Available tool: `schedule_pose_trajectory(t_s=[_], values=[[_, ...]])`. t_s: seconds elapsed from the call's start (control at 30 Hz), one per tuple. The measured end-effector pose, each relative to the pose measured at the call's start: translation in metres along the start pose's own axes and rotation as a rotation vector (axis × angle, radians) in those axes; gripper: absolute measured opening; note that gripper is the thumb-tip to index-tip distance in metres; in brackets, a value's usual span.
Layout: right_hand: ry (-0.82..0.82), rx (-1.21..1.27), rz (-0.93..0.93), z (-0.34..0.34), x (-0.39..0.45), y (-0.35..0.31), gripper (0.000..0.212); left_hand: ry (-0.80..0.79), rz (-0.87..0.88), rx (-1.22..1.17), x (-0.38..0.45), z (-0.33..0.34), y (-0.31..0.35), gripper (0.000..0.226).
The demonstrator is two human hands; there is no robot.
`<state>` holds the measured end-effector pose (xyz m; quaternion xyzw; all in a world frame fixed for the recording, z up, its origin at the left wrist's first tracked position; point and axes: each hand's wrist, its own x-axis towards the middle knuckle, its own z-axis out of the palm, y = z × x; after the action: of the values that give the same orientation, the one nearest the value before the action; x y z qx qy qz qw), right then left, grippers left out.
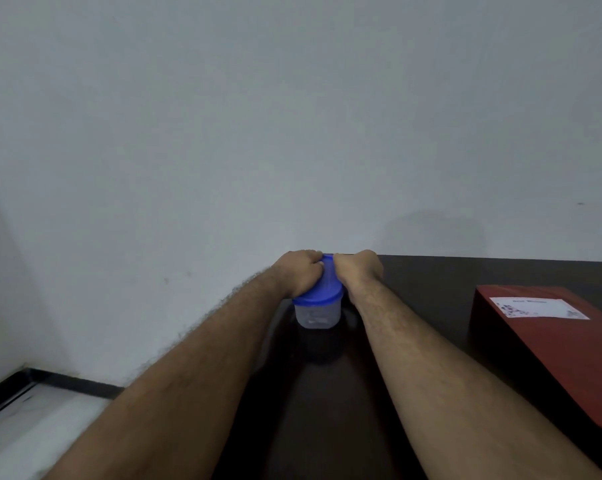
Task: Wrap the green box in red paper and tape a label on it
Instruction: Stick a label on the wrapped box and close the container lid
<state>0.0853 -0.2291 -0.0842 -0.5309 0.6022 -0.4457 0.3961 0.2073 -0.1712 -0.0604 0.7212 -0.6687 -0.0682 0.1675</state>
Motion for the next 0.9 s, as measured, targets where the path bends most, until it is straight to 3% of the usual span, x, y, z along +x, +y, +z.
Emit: schedule_pose_trajectory(t_s=[0.1,0.2,0.27,0.37,0.43,0.53,0.7,0.83,0.9], values=[[-0.009,-0.034,-0.025,0.000,-0.001,-0.003,0.032,0.099,-0.021,0.028,-0.007,-0.003,0.001,0.045],[0.005,-0.039,-0.037,-0.006,-0.007,-0.005,0.045,0.449,-0.079,0.013,-0.019,-0.005,0.000,0.037],[-0.010,0.049,-0.005,-0.015,-0.013,-0.007,0.044,0.557,-0.164,-0.164,-0.033,-0.010,-0.002,0.044],[-0.038,0.110,0.024,-0.030,-0.020,-0.008,0.030,0.386,-0.232,-0.381,-0.061,-0.014,-0.002,0.054],[-0.121,0.112,0.046,-0.036,-0.028,-0.009,0.023,0.256,-0.215,-0.404,-0.078,-0.006,0.002,0.049],[-0.208,0.077,0.037,-0.037,-0.042,-0.010,0.017,0.253,-0.175,-0.339,-0.088,0.008,0.009,0.036],[-0.086,-0.116,-0.071,-0.018,-0.044,-0.011,0.027,0.212,-0.231,-0.411,-0.078,0.004,0.007,0.039],[-0.213,-0.123,-0.112,-0.009,-0.032,-0.019,0.016,0.164,-0.263,-0.435,-0.055,-0.004,-0.004,0.034],[-0.224,-0.125,-0.125,-0.005,-0.024,-0.023,0.020,0.137,-0.271,-0.431,-0.042,-0.005,-0.009,0.036]])
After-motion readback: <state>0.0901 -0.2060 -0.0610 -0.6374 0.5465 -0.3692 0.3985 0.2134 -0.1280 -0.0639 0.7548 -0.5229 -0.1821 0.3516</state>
